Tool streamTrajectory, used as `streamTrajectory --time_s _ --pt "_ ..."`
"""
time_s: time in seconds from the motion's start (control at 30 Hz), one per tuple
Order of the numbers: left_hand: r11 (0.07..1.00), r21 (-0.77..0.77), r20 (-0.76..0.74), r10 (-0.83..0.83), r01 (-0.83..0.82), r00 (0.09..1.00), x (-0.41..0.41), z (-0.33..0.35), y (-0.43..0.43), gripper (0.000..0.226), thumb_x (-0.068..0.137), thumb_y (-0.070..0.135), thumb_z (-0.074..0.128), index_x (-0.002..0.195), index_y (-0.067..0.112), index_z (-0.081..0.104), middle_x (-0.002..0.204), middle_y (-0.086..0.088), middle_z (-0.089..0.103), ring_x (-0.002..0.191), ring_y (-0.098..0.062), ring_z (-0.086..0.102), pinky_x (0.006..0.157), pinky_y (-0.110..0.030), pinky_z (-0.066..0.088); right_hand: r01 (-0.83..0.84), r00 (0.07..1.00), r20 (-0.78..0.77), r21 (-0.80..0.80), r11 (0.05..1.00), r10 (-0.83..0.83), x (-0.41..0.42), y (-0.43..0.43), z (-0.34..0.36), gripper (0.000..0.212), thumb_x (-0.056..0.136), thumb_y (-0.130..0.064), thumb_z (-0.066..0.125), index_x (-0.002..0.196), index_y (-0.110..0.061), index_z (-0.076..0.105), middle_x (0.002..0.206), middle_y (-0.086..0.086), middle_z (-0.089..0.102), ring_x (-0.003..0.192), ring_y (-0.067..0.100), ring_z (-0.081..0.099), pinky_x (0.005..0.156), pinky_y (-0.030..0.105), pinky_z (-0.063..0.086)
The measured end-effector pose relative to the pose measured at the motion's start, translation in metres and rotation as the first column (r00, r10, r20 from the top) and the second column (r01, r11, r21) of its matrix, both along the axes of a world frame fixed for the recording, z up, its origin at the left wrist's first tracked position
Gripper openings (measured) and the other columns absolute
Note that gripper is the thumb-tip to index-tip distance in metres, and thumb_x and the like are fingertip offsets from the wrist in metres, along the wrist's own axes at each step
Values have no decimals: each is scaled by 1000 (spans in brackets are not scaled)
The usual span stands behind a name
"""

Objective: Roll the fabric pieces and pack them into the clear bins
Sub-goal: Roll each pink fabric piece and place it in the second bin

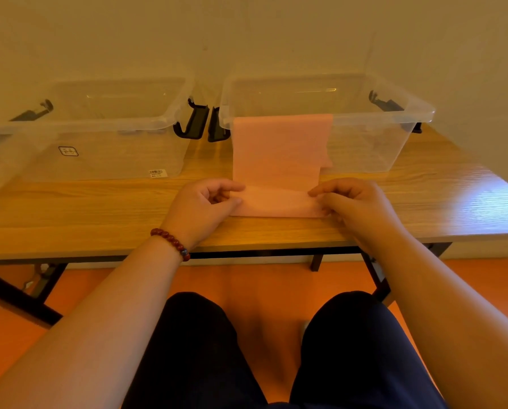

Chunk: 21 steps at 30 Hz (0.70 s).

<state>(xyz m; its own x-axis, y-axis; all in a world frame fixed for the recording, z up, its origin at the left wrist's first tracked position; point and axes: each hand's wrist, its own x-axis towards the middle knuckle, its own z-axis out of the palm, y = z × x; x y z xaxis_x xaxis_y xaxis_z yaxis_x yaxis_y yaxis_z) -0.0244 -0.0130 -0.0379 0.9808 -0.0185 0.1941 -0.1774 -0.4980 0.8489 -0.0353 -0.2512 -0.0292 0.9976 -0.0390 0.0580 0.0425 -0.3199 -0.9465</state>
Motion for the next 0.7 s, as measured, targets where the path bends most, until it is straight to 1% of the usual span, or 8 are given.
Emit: streamTrajectory --time_s 0.1,0.2,0.3,0.4,0.53,0.6,0.63,0.7 --pt "1000 15 16 21 -21 1000 0 -1 -1 20 88 21 66 92 40 61 90 17 57 81 1 51 66 -11 39 -30 1000 -8 -23 999 30 -1 0 1 6 85 -21 71 85 -26 74 81 0 68 68 6 55 67 25 46" --pt "999 18 21 39 -39 999 2 -2 -1 16 89 22 65 96 36 63 90 19 56 82 1 50 68 -11 39 -74 997 8 -167 983 76 1 0 -2 11 80 -28 76 89 -31 70 84 -3 62 71 5 53 64 20 44" --pt "998 36 35 48 -49 998 2 -3 -1 13 90 24 63 94 36 63 89 21 54 82 2 49 67 -10 37 -46 997 46 -263 964 60 3 1 -5 8 84 -30 72 87 -35 67 83 -8 58 70 3 50 60 18 41" --pt "997 40 55 58 -60 997 3 -3 -1 11 91 26 61 87 37 61 89 22 54 82 3 49 65 -10 36 -3 995 95 -227 974 25 4 0 -7 2 87 -31 69 85 -32 68 87 -11 56 77 5 49 64 20 40" --pt "999 -36 62 41 -39 997 4 -2 1 13 91 25 61 83 35 64 95 22 57 84 12 51 65 -1 36 17 994 107 -138 990 -2 6 0 -7 4 86 -30 70 82 -29 68 107 -10 60 87 9 53 73 20 42" --pt "997 -73 26 25 -23 999 3 -1 -1 14 91 26 61 82 37 63 86 22 59 76 14 52 61 -1 37 7 998 59 -91 996 -1 5 1 -7 8 88 -31 68 83 -25 70 101 3 66 83 15 56 75 32 48" --pt "997 -78 18 15 -14 1000 3 0 -2 15 91 26 61 83 39 62 85 23 59 76 13 52 61 -3 37 7 999 42 -68 998 -4 4 1 -6 10 89 -30 66 83 -24 70 95 5 68 81 17 57 75 39 50" --pt "996 -91 7 5 -4 1000 4 -1 -3 15 90 26 62 85 40 60 85 24 60 79 9 54 64 -8 40 13 999 41 -30 999 -11 3 1 -5 10 91 -28 64 82 -25 70 88 3 69 79 19 57 73 40 49"
